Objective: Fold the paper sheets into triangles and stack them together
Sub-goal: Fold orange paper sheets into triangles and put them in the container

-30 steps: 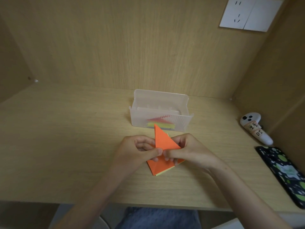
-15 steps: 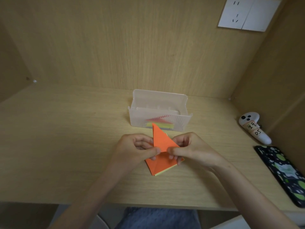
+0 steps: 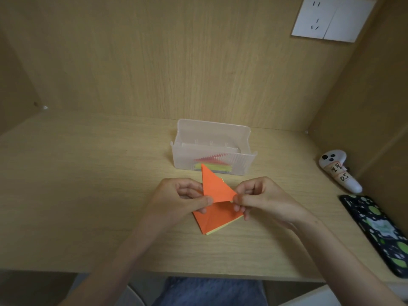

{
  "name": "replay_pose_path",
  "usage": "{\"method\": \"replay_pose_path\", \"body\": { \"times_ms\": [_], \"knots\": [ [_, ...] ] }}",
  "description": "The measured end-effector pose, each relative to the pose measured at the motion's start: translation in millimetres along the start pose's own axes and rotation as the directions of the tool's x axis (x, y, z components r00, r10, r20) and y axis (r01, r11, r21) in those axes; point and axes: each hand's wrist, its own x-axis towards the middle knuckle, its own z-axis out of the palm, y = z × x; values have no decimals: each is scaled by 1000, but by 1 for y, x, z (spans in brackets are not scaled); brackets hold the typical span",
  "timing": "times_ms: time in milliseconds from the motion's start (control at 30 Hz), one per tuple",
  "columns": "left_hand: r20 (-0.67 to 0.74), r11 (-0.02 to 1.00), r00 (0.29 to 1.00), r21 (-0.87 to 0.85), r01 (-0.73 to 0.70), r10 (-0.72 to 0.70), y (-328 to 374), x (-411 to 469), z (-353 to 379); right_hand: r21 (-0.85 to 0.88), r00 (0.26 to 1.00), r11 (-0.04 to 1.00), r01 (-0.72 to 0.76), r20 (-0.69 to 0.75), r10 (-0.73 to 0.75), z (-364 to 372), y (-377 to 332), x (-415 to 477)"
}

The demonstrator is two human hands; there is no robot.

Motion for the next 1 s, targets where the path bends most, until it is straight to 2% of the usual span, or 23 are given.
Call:
{"method": "replay_pose_path", "body": {
  "times_ms": [600,667,767,833,1000],
  "knots": [
    [-7,1000,1000,31,1,-1,-3,0,-4,-56,998,997,-49,-33,47,-9,8,3],
    [-45,1000,999,29,6,-5,-5,2,-9,-63,994,996,-59,-98,53,-13,12,1],
    [-33,999,999,24,30,-30,-6,5,-18,49,980,999,-1,-198,11,-19,8,-3],
    [24,998,999,51,35,-37,-5,5,-17,72,987,997,35,-161,-23,-12,0,0],
    [89,998,996,69,-9,3,-5,6,-4,-33,999,999,-25,24,26,12,-10,9]
  ]
}}
